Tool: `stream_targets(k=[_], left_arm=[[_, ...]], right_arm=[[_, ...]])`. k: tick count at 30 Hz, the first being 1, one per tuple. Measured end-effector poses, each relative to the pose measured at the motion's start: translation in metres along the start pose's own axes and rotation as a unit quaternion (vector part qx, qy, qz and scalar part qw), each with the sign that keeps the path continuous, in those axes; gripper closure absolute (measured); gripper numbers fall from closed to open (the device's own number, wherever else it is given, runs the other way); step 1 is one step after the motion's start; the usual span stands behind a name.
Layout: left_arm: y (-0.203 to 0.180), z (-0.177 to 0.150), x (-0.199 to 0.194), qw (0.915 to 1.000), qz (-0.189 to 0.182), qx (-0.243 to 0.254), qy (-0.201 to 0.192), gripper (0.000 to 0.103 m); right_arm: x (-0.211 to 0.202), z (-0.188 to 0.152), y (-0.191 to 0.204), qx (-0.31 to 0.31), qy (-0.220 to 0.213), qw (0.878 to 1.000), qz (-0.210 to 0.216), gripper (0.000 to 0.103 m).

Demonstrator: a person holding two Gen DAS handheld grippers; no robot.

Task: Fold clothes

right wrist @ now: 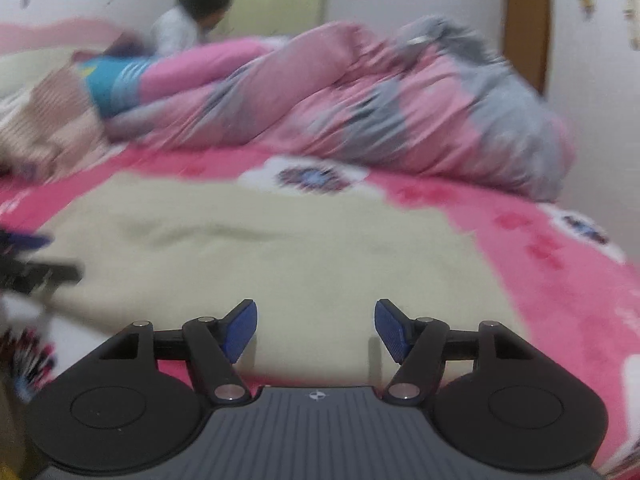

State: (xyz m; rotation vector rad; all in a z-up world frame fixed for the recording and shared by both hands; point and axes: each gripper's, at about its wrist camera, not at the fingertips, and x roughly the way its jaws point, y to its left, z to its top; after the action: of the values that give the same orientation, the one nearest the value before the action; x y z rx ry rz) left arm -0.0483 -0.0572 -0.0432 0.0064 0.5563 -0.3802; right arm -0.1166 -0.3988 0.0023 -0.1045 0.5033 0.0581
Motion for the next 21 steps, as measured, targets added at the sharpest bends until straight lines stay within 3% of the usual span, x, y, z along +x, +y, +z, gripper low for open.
stream_targets(k=[3, 6, 9, 15, 18, 21], left_arm=[[0.000, -0.001, 0.000, 1.0000, 0.000, 0.000, -0.002, 0.000], [0.000, 0.002, -0.002, 1.0000, 0.004, -0.002, 0.004, 0.000], [0.003, 0.009, -0.010, 0.9998, 0.008, -0.021, -0.001, 0.000], [-0.011, 0.023, -0.028, 0.9986, -0.011, -0.008, -0.051, 0.000], [-0.028, 0.022, -0.016, 0.9990, -0.014, 0.017, -0.039, 0.000], [-0.040, 0.013, 0.004, 0.9989, 0.003, 0.045, 0.011, 0.000]], right_arm=[[0.017, -0.012, -0.023, 0.042, 0.036, 0.998, -0.007, 0.035], [0.021, -0.028, -0.032, 0.056, 0.033, 0.998, 0.005, 0.034], [0.015, -0.016, -0.029, 0.054, 0.043, 0.998, -0.005, 0.034], [-0.005, 0.003, -0.027, 0.069, -0.003, 0.998, 0.010, 0.034], [0.005, 0.005, -0.020, 0.055, -0.006, 0.998, 0.008, 0.034], [0.026, -0.006, -0.014, 0.046, 0.034, 0.998, 0.011, 0.030]])
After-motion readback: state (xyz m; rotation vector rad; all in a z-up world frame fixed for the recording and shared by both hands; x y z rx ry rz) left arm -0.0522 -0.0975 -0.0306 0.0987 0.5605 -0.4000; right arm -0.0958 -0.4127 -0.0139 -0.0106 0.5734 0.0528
